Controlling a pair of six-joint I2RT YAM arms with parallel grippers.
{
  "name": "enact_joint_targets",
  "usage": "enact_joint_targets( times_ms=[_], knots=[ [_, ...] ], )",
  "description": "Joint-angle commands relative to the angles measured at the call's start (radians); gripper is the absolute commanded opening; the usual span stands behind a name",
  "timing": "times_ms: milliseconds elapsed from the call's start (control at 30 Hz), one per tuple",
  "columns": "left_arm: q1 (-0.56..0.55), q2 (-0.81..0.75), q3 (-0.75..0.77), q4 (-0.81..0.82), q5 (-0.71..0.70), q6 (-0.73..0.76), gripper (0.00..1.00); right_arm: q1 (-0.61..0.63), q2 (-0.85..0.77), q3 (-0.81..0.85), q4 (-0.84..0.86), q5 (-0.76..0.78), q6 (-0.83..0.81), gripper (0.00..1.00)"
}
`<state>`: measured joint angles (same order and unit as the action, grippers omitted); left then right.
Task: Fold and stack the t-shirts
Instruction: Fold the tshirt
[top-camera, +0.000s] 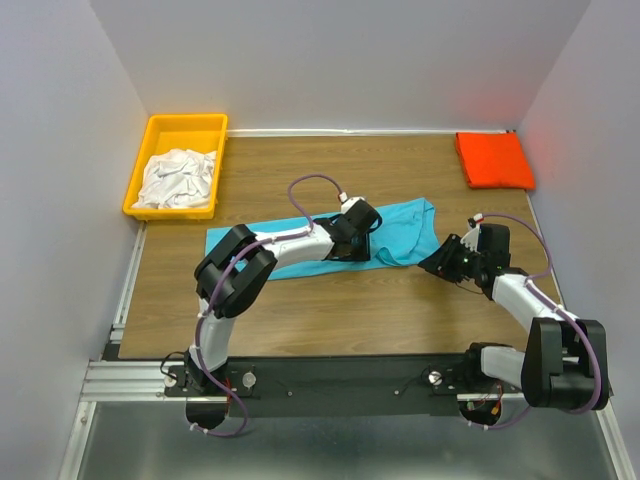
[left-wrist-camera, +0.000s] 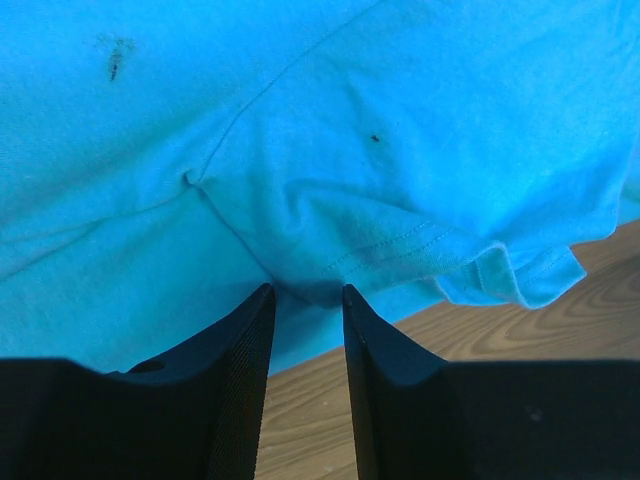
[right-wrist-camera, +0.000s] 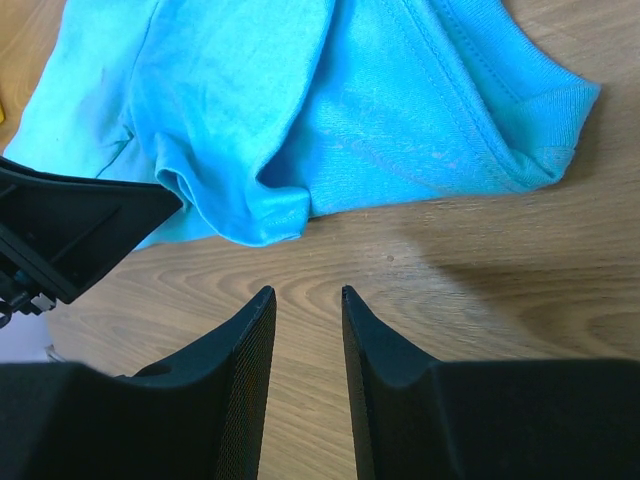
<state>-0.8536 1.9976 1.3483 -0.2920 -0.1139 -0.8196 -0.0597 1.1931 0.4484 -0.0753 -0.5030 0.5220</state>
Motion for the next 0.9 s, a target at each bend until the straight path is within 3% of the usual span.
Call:
enact_joint_targets(
  times_ms=[0,233,267,633,667,867],
  knots=[
    [-0.019,0.024,0.025,0.005,0.023,0.002,0.41,0.006,0.010,0.004,0.016,-0.019,-0.013,0.40],
    [-0.025,0.043,0.043,-0.009,0.020,0.005,0.40,0.006,0.008,0.003,0.017,-0.025,-0.016,0.40],
    [-0.027,0.044,0.043,-0.010,0.019,0.005,0.32,0.006,0.008,0.003,0.019,-0.031,-0.017,0.40],
    [-0.028,0.018,0.046,-0.010,0.008,0.013,0.06,0.012,0.019,0.004,0.042,-0.054,-0.013,0.40],
    [-0.028,0.017,0.046,-0.010,0.007,0.014,0.00,0.014,0.020,0.006,0.043,-0.055,-0.011,0.40],
    [-0.027,-0.016,0.054,-0.024,-0.009,0.048,0.00,0.023,0.065,0.003,0.103,-0.071,0.044,0.46]
  ],
)
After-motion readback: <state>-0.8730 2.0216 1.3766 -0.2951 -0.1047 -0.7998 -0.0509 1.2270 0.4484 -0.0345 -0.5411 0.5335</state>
